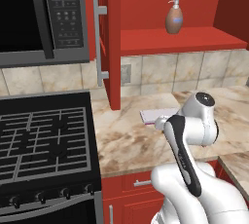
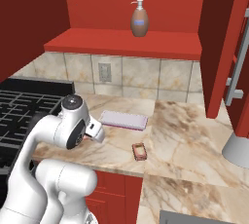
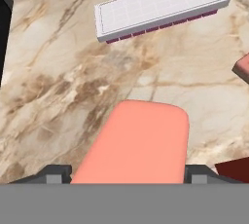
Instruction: Pick the bar soap and bar soap from the cabinet and place them on the counter.
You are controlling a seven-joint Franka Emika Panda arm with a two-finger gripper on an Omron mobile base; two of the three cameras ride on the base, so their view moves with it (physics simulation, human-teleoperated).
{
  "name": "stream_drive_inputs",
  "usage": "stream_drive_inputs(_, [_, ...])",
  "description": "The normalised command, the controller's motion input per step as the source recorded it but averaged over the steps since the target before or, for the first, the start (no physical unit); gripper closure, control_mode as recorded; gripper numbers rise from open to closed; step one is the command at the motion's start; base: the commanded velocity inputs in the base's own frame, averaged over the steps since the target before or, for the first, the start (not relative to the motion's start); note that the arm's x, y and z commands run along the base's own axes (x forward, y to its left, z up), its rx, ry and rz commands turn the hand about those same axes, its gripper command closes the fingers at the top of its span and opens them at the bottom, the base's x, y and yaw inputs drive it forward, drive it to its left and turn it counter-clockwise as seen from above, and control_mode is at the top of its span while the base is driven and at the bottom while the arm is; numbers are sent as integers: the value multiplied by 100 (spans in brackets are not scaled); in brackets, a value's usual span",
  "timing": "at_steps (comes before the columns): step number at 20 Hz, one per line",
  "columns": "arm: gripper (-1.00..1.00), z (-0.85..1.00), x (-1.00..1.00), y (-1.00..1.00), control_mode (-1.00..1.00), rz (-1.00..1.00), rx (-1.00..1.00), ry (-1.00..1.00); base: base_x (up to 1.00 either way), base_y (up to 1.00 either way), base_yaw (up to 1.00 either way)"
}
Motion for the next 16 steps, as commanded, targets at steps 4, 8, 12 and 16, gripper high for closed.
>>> stream_drive_inputs(4, [100, -20, 0, -1, -100, 1, 0, 0, 0, 0, 0])
stream_drive_inputs(8, [100, -11, 5, -2, -100, 0, 0, 0, 0, 0, 0])
stream_drive_inputs(12, [100, -15, 1, -1, -100, 0, 0, -4, 0, 0, 0])
stream_drive_inputs(16, [100, -23, 5, -1, -100, 0, 0, -8, 0, 0, 0])
